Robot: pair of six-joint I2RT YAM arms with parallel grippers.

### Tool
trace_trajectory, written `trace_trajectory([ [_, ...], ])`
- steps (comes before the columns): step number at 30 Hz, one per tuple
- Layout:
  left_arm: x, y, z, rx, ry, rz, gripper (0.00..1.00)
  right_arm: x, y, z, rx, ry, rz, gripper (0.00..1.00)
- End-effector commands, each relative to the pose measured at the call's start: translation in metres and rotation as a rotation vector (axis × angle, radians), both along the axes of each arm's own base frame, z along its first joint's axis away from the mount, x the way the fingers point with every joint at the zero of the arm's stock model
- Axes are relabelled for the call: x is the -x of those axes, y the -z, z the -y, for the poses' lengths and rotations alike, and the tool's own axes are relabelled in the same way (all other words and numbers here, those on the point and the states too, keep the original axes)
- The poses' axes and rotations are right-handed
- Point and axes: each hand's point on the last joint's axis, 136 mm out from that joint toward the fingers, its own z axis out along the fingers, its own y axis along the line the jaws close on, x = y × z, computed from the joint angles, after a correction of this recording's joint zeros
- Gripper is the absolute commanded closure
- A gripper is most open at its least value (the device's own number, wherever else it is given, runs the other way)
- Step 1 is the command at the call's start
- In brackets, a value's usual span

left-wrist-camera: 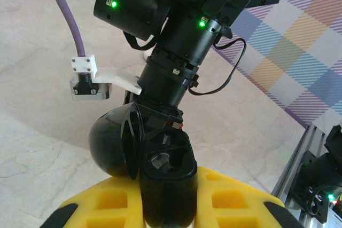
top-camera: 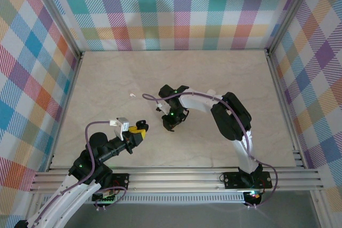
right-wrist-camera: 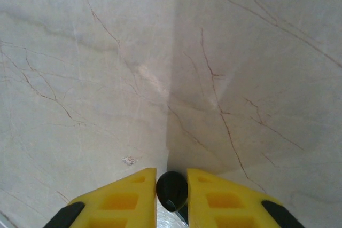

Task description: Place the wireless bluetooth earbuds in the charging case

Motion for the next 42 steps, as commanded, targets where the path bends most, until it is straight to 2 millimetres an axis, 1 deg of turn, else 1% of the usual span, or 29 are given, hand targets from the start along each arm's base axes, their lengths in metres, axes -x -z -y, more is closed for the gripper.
trace_trajectory([
  [1,0.003,-0.017,-0.001,0.027,0.003,0.028,1.00,0.004,0.001,-0.001,0.015,-0.016,-0.010,0.85],
  [4,0.003,-0.018,-0.001,0.030,0.005,0.031,1.00,0.003,-0.004,0.001,0.014,0.002,-0.004,0.90],
  [6,0.004,-0.021,0.002,0.041,0.018,0.046,1.00,0.001,-0.011,0.000,-0.006,0.026,0.012,0.91],
  [10,0.009,-0.035,0.013,0.109,0.092,0.118,1.00,-0.008,-0.037,-0.002,-0.083,0.102,0.045,0.93],
  [13,0.013,-0.041,0.018,0.143,0.134,0.173,1.00,-0.013,-0.057,-0.001,-0.151,0.149,0.069,0.95],
  [19,0.011,-0.046,0.021,0.118,0.143,0.224,1.00,-0.018,-0.097,0.009,-0.250,0.223,0.135,0.97],
  [25,0.004,-0.062,0.028,0.144,0.157,0.312,1.00,-0.022,-0.152,0.019,-0.383,0.300,0.229,0.98],
  [30,0.006,-0.082,0.041,0.123,0.232,0.429,1.00,-0.020,-0.213,0.021,-0.553,0.321,0.325,1.00],
  [35,0.005,-0.102,0.046,0.120,0.240,0.546,1.00,-0.006,-0.266,0.017,-0.754,0.290,0.382,1.00],
  [38,0.002,-0.112,0.048,0.109,0.236,0.576,1.00,0.003,-0.297,0.015,-0.895,0.272,0.404,1.00],
  [42,-0.001,-0.127,0.053,0.114,0.244,0.588,1.00,0.015,-0.332,0.009,-1.082,0.245,0.404,1.00],
])
